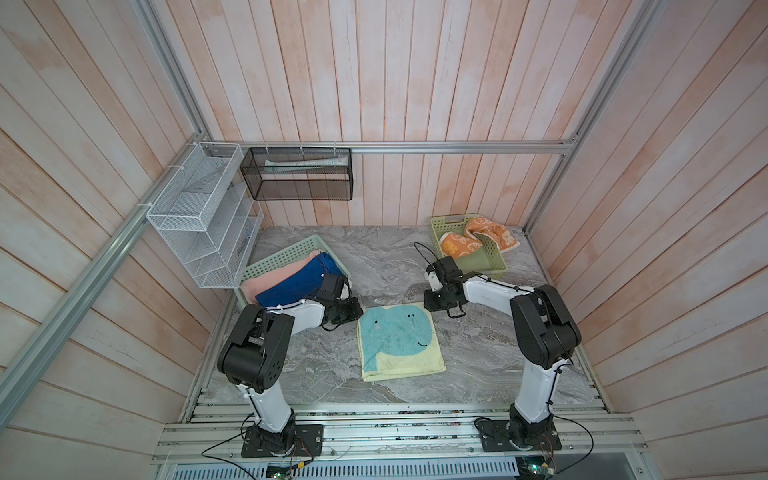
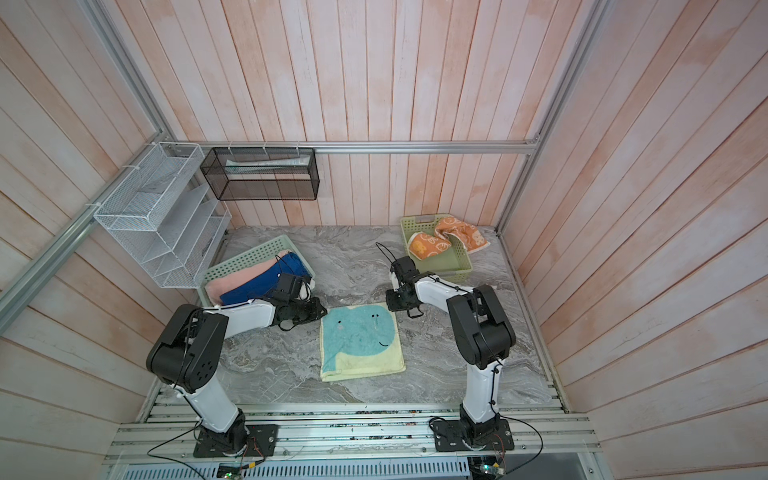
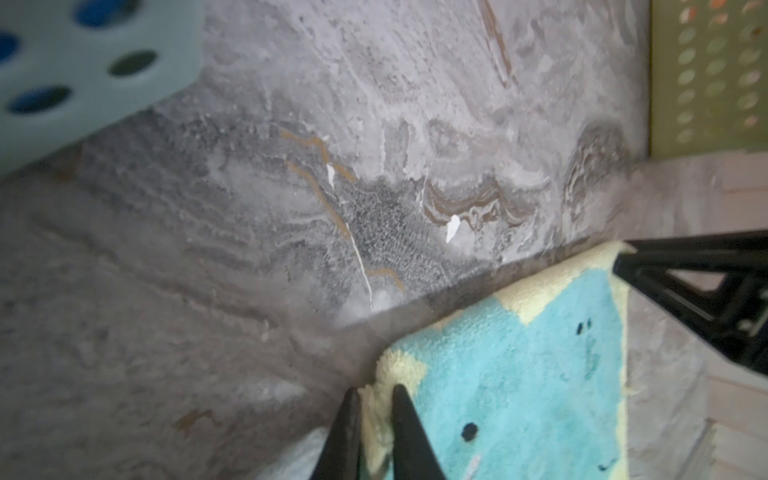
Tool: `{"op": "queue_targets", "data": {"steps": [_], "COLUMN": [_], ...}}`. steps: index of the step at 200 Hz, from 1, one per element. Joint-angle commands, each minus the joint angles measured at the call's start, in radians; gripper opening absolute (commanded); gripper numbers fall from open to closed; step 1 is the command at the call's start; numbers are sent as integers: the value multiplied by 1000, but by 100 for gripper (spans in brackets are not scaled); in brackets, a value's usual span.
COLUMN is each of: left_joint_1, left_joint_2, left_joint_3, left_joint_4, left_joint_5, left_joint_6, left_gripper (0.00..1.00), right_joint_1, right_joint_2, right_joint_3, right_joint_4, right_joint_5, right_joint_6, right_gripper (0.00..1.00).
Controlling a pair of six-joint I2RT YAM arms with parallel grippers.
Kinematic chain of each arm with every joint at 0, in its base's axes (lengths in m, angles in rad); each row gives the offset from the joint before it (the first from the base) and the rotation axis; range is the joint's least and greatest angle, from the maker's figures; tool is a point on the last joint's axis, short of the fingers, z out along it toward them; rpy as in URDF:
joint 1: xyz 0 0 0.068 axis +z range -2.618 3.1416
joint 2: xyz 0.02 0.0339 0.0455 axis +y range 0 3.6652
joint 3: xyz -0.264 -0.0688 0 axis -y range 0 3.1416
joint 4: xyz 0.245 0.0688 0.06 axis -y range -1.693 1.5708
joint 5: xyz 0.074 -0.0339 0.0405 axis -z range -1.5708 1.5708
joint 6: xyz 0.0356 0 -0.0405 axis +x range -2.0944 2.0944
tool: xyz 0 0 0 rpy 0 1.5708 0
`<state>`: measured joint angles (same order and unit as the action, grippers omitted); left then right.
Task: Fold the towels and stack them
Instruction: 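Release the towel and move both grippers to its far edge, then grasp the far edge and fold it toward the robot with both grippers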
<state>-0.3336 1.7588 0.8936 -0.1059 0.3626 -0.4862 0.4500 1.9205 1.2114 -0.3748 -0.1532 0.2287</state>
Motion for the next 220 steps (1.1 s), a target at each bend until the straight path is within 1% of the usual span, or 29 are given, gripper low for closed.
{"op": "queue_targets", "data": {"steps": [1, 3, 13, 41, 98, 143, 167, 220], "left_joint_1": [5, 5, 6, 5, 6, 5, 5, -4], "left_joint_2": [8, 7, 1, -41, -148, -178, -199, -294], "left_joint_3": [35, 36, 38, 54, 74, 75, 40, -90], "left_joint_4": [-21, -21, -19, -28, -44, -45, -27, 66], "left_joint_5": [19, 19, 15, 8, 22, 38, 45, 72], "left_joint_6": [53, 56, 73, 124, 167, 178, 153, 135], "left_gripper": [1, 0, 0, 0, 0, 0, 0, 0], "right_joint_1": [-2, -2, -2, -5, -28, -33, -31, -30], "right_joint_2": [37, 36, 27, -30, -177, -233, -261, -364], "right_joint_3": [5, 4, 2, -15, -54, -81, -131, -247], "right_joint_4": [-39, -37, -27, 14, 62, 69, 96, 135], "right_joint_5": [-40, -42, -49, -44, 8, 12, -18, -29], "right_joint_6": [-23, -24, -37, -78, -121, -137, -131, -112], "right_gripper": [16, 14, 9, 0, 0, 0, 0, 0]}}
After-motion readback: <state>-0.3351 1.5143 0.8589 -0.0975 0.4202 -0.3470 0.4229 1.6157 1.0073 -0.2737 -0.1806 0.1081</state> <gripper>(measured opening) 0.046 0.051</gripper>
